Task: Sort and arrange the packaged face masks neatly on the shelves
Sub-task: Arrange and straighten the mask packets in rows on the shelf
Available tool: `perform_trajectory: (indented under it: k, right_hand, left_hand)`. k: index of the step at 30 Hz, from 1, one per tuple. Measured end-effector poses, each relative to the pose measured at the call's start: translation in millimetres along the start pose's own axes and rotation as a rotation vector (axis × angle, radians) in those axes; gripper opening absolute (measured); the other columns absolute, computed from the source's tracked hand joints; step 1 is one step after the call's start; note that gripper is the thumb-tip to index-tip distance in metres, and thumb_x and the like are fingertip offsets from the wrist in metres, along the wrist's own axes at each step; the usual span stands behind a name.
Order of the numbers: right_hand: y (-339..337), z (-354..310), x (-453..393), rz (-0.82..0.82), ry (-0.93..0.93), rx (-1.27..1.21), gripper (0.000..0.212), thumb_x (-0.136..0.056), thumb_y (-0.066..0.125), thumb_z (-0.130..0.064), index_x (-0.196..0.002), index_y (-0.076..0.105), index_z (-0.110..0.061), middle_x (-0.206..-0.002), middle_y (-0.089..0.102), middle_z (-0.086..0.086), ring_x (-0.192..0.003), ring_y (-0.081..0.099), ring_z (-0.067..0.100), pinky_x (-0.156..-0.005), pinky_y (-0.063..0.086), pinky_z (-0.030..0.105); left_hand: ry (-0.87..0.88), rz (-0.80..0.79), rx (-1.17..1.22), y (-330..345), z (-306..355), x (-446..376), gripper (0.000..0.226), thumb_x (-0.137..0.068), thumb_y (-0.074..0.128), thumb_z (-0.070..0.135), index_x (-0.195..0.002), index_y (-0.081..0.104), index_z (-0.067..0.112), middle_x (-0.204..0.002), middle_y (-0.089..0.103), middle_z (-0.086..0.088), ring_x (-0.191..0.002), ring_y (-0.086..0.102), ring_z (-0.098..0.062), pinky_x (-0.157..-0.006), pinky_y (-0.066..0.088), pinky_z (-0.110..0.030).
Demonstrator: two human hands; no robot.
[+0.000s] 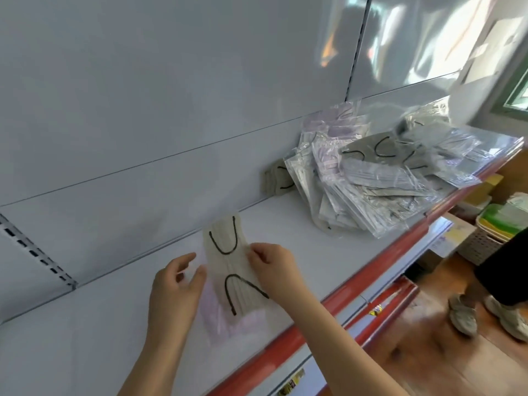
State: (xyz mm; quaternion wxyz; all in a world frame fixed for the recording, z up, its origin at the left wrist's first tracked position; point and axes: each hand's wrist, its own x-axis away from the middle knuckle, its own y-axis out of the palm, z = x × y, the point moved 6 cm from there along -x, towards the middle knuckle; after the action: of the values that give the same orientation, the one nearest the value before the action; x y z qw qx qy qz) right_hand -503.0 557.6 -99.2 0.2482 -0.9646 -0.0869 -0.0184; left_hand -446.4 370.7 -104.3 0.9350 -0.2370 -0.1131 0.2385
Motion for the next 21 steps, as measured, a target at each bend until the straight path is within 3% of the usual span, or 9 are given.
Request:
perform_trajectory:
  k: [2, 3, 4, 6, 9, 13, 16, 19, 21]
  right_hand:
    - [-7.3, -1.2, 3.6, 0.048, -0.078, 0.181, 0.030, -0.105, 0.042, -0.023, -0.108, 0.070, -0.012, -0.122, 0.067, 0.001, -0.108, 0.062, 0.015, -0.091, 0.049, 0.035]
    - [-11.4, -2.1, 4.1, 0.097, -0.120, 0.272, 0.032, -0.106, 0.040, -0.025, -0.119, 0.067, -0.012, -0.141, 0.057, 0.002, -0.129, 0.052, 0.017, -0.101, 0.045, 0.034]
    - [-16.4, -0.7, 3.8, 0.160, -0.145, 0.294, 0.032, -0.106, 0.040, -0.025, -0.120, 0.066, -0.013, -0.142, 0.057, 0.003, -0.131, 0.050, 0.018, -0.101, 0.045, 0.034]
    - [-28.1, 3.6, 0.9, 0.226, -0.140, 0.129, 0.026, -0.104, 0.045, -0.025, -0.100, 0.069, -0.017, -0.100, 0.071, -0.003, -0.091, 0.063, 0.013, -0.078, 0.053, 0.035]
    - [-47.8, 10.8, -13.0, 0.215, -0.105, -0.180, 0.028, -0.102, 0.050, -0.024, -0.077, 0.059, -0.014, -0.059, 0.047, -0.009, -0.055, 0.040, 0.007, -0.055, 0.035, 0.027]
    - [-79.0, 19.6, -32.0, 0.111, -0.099, -0.319, 0.027, -0.101, 0.052, -0.032, -0.085, 0.065, -0.014, -0.064, 0.050, -0.002, -0.060, 0.045, 0.012, -0.059, 0.039, 0.032]
    - [-132.3, 33.3, -54.3, 0.134, -0.167, -0.260, 0.025, -0.101, 0.054, -0.031, -0.090, 0.071, -0.016, -0.072, 0.067, 0.000, -0.064, 0.061, 0.011, -0.067, 0.054, 0.035]
    - [-233.0, 44.7, -101.3, 0.410, -0.310, 0.112, 0.016, -0.098, 0.058, -0.020, -0.108, 0.070, -0.020, -0.094, 0.072, -0.008, -0.080, 0.067, 0.010, -0.074, 0.055, 0.027]
    - [-301.2, 54.7, -153.7, 0.503, -0.326, 0.393, 0.031, -0.095, 0.057, -0.010, -0.124, 0.062, -0.020, -0.116, 0.067, -0.002, -0.095, 0.065, 0.020, -0.076, 0.050, 0.031]
  left_hand:
    - [0.032, 0.050, -0.170, 5.1, 9.6, -0.5, 0.049, -0.091, 0.072, 0.029, -0.136, 0.060, 0.016, -0.139, 0.056, -0.017, -0.133, 0.045, -0.034, -0.112, 0.033, -0.046]
    - [0.052, 0.051, -0.225, 9.7, 15.8, 0.8, 0.056, -0.090, 0.074, 0.029, -0.140, 0.056, 0.012, -0.141, 0.054, -0.020, -0.137, 0.041, -0.036, -0.114, 0.028, -0.046]
    - [0.078, 0.021, -0.233, 17.0, 22.5, 2.5, 0.062, -0.089, 0.074, 0.030, -0.143, 0.052, 0.009, -0.144, 0.052, -0.020, -0.139, 0.040, -0.035, -0.115, 0.028, -0.046]
    - [0.069, -0.078, -0.119, 33.1, 36.5, 5.3, 0.071, -0.090, 0.073, 0.032, -0.150, 0.042, 0.009, -0.149, 0.049, -0.015, -0.140, 0.043, -0.030, -0.114, 0.033, -0.043]
    - [0.005, -0.166, 0.119, 55.8, 55.8, 3.6, 0.080, -0.088, 0.075, 0.038, -0.155, 0.035, 0.017, -0.148, 0.053, -0.007, -0.133, 0.053, -0.023, -0.111, 0.040, -0.040]
    - [-0.090, -0.276, 0.442, 97.5, 80.5, -3.0, 0.028, -0.092, 0.072, 0.025, -0.119, 0.068, 0.018, -0.103, 0.079, -0.007, -0.097, 0.074, -0.027, -0.094, 0.056, -0.050]
    - [-0.079, -0.216, 0.416, 131.6, 99.3, -4.2, 0.010, -0.093, 0.069, 0.012, -0.102, 0.074, 0.015, -0.093, 0.080, -0.006, -0.091, 0.075, -0.028, -0.090, 0.058, -0.049]
    - [-0.074, -0.164, 0.455, 169.6, 124.5, -6.1, 0.009, -0.094, 0.067, 0.012, -0.098, 0.075, 0.012, -0.091, 0.080, -0.008, -0.089, 0.075, -0.029, -0.083, 0.058, -0.042]
    - [-0.062, -0.150, 0.460, 197.5, 145.5, -7.4, 0.008, -0.094, 0.067, 0.014, -0.096, 0.075, 0.011, -0.089, 0.079, -0.011, -0.090, 0.074, -0.034, -0.082, 0.058, -0.046]
